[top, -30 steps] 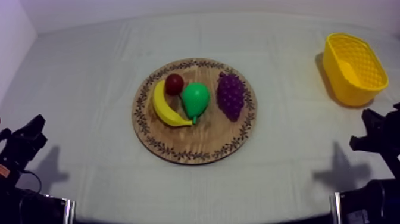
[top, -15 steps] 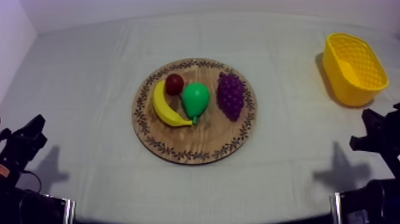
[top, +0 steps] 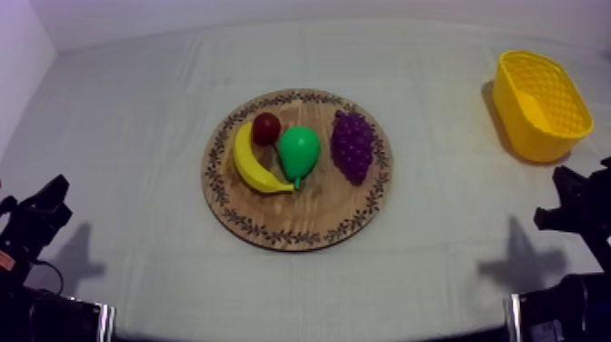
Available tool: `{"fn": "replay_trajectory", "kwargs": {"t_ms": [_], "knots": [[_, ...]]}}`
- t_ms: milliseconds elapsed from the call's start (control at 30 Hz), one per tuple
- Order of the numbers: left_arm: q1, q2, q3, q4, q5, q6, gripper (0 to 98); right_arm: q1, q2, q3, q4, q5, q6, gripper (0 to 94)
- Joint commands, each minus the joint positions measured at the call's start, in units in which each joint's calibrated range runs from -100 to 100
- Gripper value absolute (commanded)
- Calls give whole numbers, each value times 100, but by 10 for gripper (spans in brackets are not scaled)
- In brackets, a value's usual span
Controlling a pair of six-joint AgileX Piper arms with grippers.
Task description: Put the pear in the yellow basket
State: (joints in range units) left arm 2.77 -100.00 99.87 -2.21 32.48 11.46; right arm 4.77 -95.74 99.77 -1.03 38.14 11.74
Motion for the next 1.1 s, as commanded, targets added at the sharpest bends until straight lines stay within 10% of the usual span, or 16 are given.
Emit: {"fn": "replay_trajectory", "kwargs": {"t_ms": [0, 700, 1067], "knots": [[1, 0, 2, -2, 1, -1, 1, -2, -2, 1, 3, 1, 1, 4], [1, 0, 2, -2, 1, 2, 1, -70, 9, -224, -22, 405, -210, 5], [1, 0, 2, -2, 1, 0, 1, -553, 2028, -2740, -458, 521, -290, 4]]}}
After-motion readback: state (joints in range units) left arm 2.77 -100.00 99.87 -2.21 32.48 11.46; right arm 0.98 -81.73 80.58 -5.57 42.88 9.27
